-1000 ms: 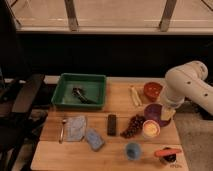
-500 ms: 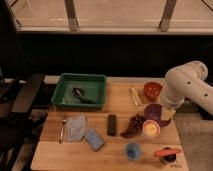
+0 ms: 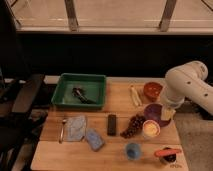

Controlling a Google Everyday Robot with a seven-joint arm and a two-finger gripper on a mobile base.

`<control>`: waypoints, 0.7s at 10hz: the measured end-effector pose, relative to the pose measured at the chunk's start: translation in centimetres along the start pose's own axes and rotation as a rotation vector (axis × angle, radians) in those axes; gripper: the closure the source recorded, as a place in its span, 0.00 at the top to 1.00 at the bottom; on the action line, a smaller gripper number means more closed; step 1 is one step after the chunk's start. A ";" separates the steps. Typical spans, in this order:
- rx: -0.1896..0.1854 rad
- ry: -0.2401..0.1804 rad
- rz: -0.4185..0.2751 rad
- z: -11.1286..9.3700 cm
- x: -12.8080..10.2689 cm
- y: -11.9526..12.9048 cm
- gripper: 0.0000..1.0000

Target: Wipe red bowl with sponge

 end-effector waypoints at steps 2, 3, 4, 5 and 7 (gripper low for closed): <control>0.009 0.002 -0.060 -0.9 -1.0 0.0 0.65; 0.012 -0.006 -0.088 -1.2 -2.2 0.2 0.65; 0.017 -0.022 -0.132 -1.7 -4.4 0.7 0.65; 0.022 -0.037 -0.173 -2.0 -6.7 1.2 0.65; 0.027 -0.078 -0.262 -2.4 -11.8 2.4 0.65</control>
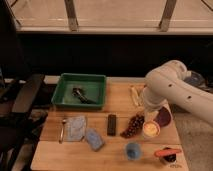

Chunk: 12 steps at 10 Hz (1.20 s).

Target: Wipe red bowl with sponge

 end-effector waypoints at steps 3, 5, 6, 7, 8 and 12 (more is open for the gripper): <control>0.002 -0.076 -0.120 0.1 -7.8 0.5 0.65; -0.018 -0.133 -0.175 0.5 -13.0 1.3 0.65; -0.030 -0.151 -0.194 0.8 -15.2 1.8 0.65; -0.053 -0.174 -0.226 1.7 -18.6 2.9 0.65; -0.070 -0.186 -0.244 2.4 -20.4 3.9 0.65; -0.120 -0.214 -0.316 5.1 -23.9 6.6 0.65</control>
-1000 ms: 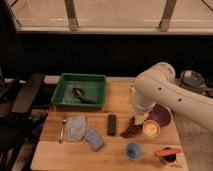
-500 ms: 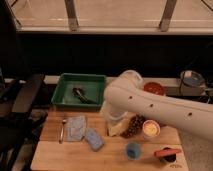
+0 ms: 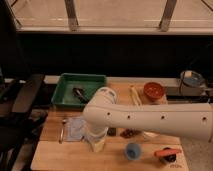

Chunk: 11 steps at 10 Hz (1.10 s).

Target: Wipe red bowl with sponge

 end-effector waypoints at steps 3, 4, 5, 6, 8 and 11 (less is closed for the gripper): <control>0.000 0.000 -0.002 0.0 -0.1 -0.1 0.65; -0.002 0.002 0.002 0.0 0.0 0.0 0.65; -0.012 0.005 0.039 0.4 0.3 -0.3 0.65; -0.023 0.004 0.096 1.0 0.8 -0.6 0.65; -0.039 -0.001 0.255 3.4 1.8 -1.4 0.65; -0.057 0.018 0.480 6.8 4.1 -2.2 0.65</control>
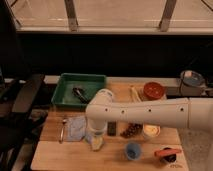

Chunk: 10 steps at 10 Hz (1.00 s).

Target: Wipe red bowl with sponge

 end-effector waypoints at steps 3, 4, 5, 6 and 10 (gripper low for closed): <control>-0.002 -0.012 0.176 1.9 1.4 0.2 0.65; -0.001 -0.025 0.201 2.2 1.4 0.3 0.65; 0.003 -0.037 0.225 2.4 1.6 0.3 0.65; 0.005 -0.043 0.238 2.7 1.5 0.3 0.65; 0.033 -0.047 0.305 3.3 2.1 -0.6 0.65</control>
